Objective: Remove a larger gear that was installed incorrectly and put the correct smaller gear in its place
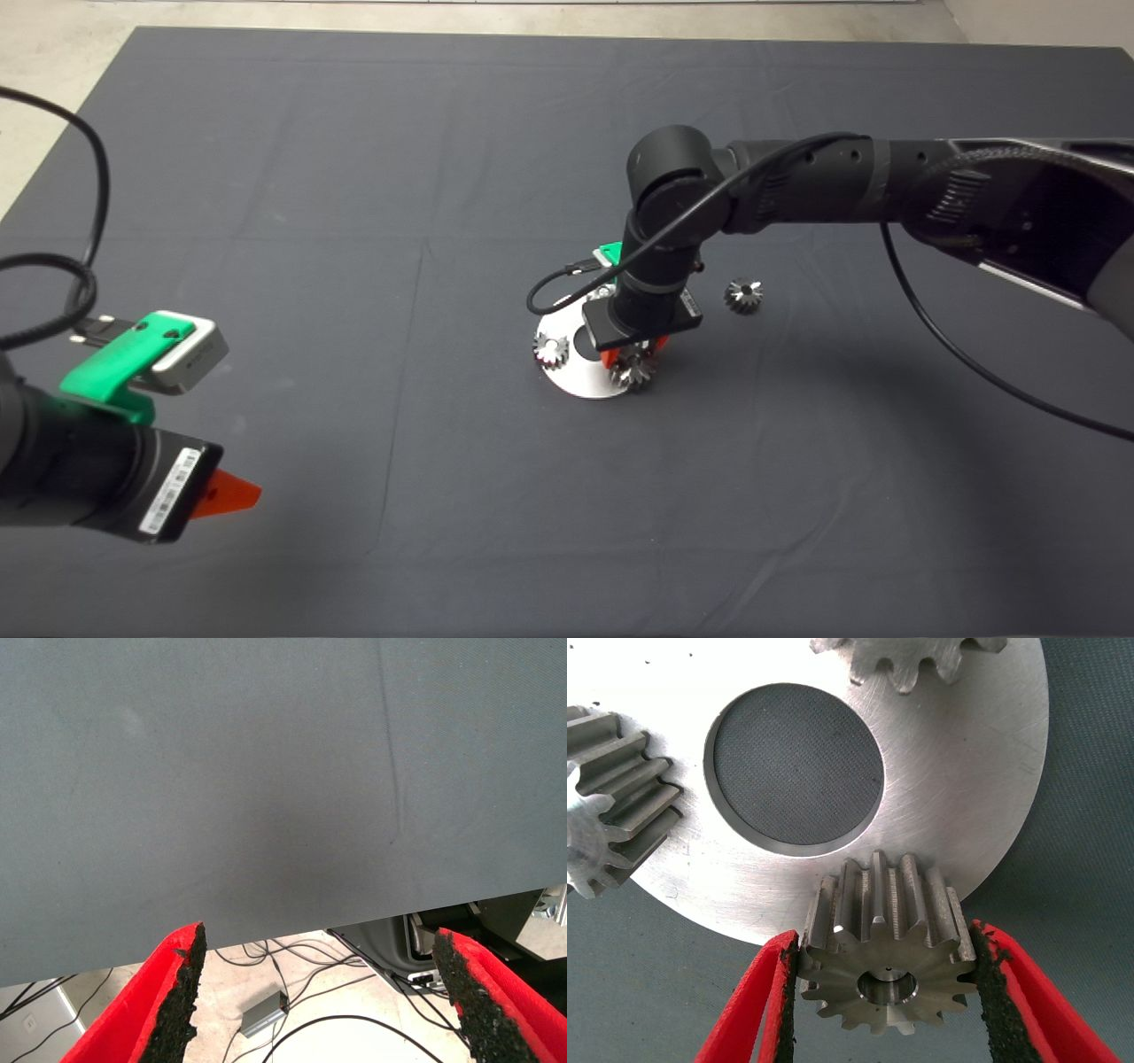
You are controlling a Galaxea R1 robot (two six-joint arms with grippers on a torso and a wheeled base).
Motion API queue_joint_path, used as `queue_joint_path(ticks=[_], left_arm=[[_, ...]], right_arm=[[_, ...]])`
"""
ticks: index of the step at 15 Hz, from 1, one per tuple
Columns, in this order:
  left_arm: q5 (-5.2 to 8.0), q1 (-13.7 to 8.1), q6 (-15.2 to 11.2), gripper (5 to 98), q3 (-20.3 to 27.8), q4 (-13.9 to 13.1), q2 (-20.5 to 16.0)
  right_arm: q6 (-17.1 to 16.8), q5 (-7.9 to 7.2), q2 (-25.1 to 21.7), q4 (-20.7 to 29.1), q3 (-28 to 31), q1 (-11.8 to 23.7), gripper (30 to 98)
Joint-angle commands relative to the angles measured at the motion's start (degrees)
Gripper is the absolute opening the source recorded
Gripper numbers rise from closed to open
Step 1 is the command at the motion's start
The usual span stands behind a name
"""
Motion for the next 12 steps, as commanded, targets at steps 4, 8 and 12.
queue_joint_path(ticks=[4,8,12], left_arm=[[4.18,0.3,0.2,64.3,-0.6,0.9,0.1],[4.18,3.1,0.2,64.3,-1.5,3.0,0.9],[4.18,3.4,0.2,64.3,-2.0,3.0,2.1]], right_arm=[[0.4,-3.16,0.9,6.1,2.5,14.0,40.5],[0.0,-3.16,-0.2,9.3,2.4,20.8,40.3],[-0.6,-3.25,-10.3,8.7,2.8,15.4,40.0]])
